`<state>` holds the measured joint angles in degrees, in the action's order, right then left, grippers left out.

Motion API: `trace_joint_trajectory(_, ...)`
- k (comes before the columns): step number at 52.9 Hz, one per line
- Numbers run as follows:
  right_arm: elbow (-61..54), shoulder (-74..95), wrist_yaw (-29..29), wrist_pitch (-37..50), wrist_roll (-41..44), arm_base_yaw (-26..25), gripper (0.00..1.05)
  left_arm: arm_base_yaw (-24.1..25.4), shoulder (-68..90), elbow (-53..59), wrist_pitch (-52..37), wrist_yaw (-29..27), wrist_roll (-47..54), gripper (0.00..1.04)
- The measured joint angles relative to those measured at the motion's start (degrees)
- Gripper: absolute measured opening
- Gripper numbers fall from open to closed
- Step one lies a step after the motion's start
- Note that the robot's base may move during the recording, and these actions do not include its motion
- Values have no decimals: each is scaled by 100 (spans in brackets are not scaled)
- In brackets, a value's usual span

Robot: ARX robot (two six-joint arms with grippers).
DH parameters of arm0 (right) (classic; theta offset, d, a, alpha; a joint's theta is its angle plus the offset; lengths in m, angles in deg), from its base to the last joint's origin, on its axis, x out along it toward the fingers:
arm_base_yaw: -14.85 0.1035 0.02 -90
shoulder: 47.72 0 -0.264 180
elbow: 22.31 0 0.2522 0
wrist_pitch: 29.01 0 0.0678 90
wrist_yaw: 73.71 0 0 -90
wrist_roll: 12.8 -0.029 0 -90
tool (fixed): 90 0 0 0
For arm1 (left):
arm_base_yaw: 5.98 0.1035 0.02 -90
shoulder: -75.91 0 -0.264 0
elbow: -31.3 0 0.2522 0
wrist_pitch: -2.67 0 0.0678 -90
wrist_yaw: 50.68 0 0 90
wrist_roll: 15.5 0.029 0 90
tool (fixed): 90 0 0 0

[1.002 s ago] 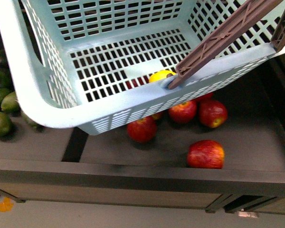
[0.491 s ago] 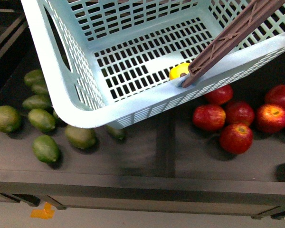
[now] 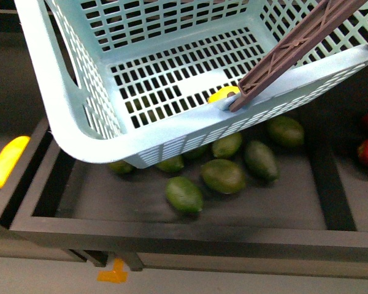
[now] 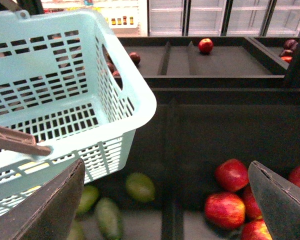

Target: Pick lemon and mango into basket

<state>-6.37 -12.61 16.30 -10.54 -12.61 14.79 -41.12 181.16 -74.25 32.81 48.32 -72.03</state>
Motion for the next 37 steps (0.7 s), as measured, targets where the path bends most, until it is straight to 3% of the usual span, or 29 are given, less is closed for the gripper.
trace_joint_trajectory(37,2,-17,0,2,0,0,96,0,0,-2,0,2,-13,27)
